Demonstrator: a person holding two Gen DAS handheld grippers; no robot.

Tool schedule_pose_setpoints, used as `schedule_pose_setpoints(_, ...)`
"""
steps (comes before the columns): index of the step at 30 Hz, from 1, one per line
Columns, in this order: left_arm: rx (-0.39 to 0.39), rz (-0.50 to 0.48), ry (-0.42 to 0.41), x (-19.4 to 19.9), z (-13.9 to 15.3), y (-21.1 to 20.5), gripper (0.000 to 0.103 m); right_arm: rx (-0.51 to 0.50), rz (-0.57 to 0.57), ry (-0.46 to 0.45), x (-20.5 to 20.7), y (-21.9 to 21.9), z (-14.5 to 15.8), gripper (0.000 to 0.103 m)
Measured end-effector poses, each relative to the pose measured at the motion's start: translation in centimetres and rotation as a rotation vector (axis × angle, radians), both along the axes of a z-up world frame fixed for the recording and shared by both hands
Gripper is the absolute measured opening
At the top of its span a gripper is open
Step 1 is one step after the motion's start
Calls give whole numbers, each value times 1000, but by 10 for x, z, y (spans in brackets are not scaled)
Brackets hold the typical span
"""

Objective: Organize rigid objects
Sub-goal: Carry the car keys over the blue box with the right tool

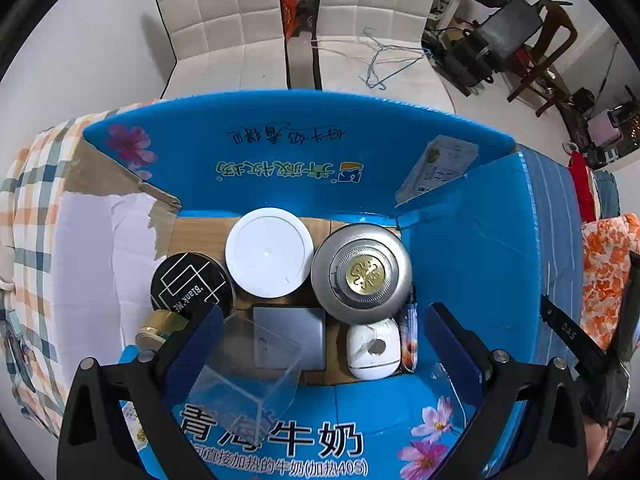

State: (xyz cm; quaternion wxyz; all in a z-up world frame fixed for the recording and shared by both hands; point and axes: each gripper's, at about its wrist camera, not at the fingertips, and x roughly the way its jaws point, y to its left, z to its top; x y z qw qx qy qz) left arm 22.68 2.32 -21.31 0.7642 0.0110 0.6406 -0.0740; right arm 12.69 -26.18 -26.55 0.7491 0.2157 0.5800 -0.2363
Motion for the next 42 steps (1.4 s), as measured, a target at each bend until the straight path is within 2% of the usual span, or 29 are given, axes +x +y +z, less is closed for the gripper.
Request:
schedule_pose_setpoints(8,-16,-44,-39,-13,26,3,103,-22,124,-141,-20,44,80,29)
schedule_pose_setpoints(12,-48,-45,-60,-18,52,20,103,5,170,-211,-32,68,122,29)
schedule_pose_setpoints(16,-84,-7,-103,-21,82,44,103,29,239,-290,-40,95,165,29)
schedule_pose_setpoints(21,-100,31,-156,-27,107,68,103,96,328,-328,-37,138,188,29)
schedule_pose_setpoints(25,-57,39,-164,-27,98,79,103,159,382,-314,-26,170,170,29)
schedule_pose_setpoints(28,5,32,-174,-30,81,83,103,200,411,-260,-15,192,132,29)
schedule_pose_setpoints(32,60,14,-139,-30,49,84,103,182,448,-165,-1,217,82,29)
schedule_pose_setpoints(35,86,4,-109,-30,28,87,103,155,469,-113,4,228,57,29)
schedule_pose_setpoints(42,91,2,-68,-30,3,89,103,56,492,-13,9,230,28,29)
